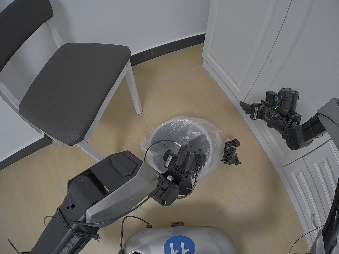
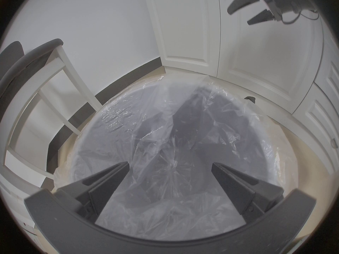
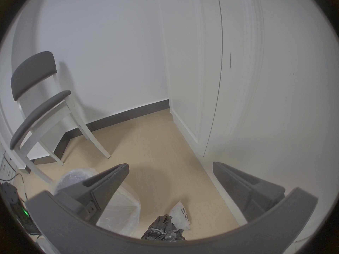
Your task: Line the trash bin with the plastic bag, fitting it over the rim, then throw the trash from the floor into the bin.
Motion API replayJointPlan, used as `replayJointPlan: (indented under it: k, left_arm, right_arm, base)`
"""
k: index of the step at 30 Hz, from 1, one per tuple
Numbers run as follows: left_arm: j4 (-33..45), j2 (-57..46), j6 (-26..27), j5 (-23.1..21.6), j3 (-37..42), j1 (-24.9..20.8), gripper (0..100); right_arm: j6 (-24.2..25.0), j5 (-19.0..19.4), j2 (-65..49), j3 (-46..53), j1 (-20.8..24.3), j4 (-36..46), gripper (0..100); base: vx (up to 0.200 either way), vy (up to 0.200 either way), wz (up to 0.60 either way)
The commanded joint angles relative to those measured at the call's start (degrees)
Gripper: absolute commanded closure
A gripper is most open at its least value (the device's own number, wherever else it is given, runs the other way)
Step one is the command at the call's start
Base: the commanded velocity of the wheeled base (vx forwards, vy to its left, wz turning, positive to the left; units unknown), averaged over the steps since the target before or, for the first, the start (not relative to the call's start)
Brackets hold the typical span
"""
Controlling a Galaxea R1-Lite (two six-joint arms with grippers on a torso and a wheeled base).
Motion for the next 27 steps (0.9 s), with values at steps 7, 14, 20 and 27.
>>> replayJointPlan:
  k: [7, 14, 20, 27]
  left_arm:
    - [-3.55, -4.44, -0.4, 0.01, 6.0, 1.22, 0]
    - [-7.59, -8.92, -0.75, 0.01, 13.21, 1.75, 0]
    - [-10.75, -12.0, -0.66, 0.01, 17.25, 1.75, 0]
    - [-11.46, -14.02, -0.66, 0.01, 18.31, 2.1, 0]
  right_arm:
    - [1.08, 1.47, 13.34, -9.04, 0.53, 0.73, 0]
    - [5.48, 1.56, 20.89, -15.1, 2.91, 0.81, 0]
    - [5.74, 0.86, 26.26, -18.79, 3.87, 0.73, 0]
    - [5.21, 0.51, 28.28, -21.69, 3.26, 3.89, 0]
  base:
    - [0.0, 0.0, 0.0]
    - [0.0, 0.0, 0.0]
    - [0.0, 0.0, 0.0]
    - [0.0, 0.0, 0.0]
